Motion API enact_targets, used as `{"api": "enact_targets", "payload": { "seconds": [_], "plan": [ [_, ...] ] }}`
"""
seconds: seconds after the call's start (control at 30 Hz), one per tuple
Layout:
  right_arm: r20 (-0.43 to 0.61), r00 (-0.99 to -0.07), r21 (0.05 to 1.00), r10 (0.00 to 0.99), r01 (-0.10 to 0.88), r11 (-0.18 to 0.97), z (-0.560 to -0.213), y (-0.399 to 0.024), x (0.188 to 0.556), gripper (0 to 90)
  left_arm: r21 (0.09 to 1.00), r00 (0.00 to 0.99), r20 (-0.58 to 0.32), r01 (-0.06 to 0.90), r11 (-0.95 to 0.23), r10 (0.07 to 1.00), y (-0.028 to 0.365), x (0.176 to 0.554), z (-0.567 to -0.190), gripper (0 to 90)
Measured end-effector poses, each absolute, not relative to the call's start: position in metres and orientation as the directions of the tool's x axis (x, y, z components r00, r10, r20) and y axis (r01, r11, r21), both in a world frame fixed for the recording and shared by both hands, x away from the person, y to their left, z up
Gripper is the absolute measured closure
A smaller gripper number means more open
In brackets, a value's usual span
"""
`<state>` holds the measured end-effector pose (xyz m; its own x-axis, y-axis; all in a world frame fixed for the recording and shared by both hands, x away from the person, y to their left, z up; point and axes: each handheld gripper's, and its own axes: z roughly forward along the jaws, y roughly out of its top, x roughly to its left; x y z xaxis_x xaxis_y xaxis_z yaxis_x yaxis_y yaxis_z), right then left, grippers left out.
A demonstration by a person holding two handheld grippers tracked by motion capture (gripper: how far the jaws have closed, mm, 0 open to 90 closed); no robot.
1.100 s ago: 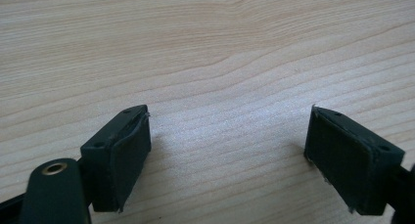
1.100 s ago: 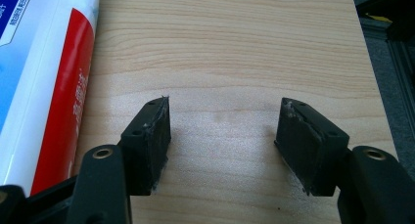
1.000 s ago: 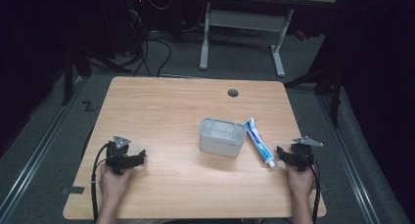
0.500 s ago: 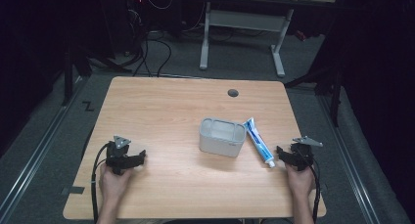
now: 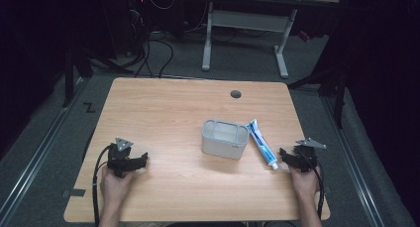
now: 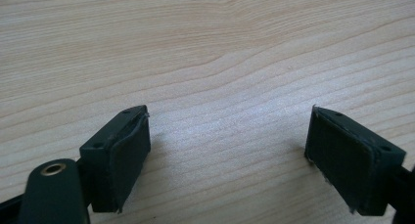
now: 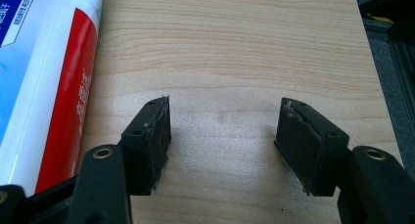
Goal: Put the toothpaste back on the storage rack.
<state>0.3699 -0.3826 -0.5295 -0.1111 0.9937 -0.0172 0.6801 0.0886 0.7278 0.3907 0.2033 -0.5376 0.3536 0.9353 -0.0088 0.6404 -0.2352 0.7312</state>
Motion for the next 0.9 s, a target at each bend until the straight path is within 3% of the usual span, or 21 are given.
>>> {"api": "enact_targets", "payload": {
  "seconds": [0.3, 0.9],
  "plan": [
    [-0.011, -0.114, 0.724, 0.993, 0.685, 0.086, -0.529, -0.382, 0.369, 37.1, 0.731, 0.353, -0.009, 0.641, -0.235, 0.935, 0.203, 0.391, -0.538, 17.1],
    [-0.025, -0.129, 0.747, 0.991, 0.657, 0.104, -0.521, -0.382, 0.354, 45.3, 0.731, 0.353, -0.009, 0.641, -0.234, 0.936, 0.203, 0.391, -0.538, 17.1]
  ]
}}
